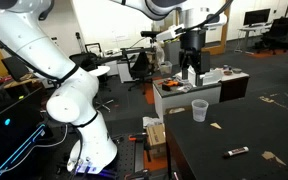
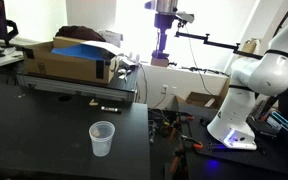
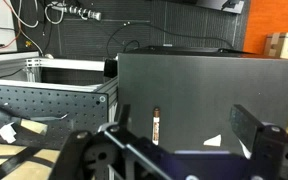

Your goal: Move the cup to the right

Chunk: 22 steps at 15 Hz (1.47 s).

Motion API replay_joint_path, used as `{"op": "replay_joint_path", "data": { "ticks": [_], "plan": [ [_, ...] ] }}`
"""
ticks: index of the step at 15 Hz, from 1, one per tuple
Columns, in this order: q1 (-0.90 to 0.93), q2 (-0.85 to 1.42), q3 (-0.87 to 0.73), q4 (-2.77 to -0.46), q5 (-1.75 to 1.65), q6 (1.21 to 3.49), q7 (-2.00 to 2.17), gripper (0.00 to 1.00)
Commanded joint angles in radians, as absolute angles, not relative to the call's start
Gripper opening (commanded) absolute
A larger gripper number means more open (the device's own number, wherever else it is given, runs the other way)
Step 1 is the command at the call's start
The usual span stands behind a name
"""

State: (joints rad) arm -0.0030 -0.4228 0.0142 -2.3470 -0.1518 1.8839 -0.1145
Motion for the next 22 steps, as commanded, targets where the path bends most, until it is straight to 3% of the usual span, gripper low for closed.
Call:
{"op": "replay_joint_path", "data": {
  "ticks": [1,13,22],
  "plan": [
    [0.004,-0.422,0.008,-2.345,-0.154,1.881,-0.112,1.00],
    [0.000,-0.419,0.012,-2.341,-0.164,1.891,-0.099,1.00],
    [0.031,-0.338,0.030,-2.215,-0.182,1.927,-0.142,1.00]
  ]
}}
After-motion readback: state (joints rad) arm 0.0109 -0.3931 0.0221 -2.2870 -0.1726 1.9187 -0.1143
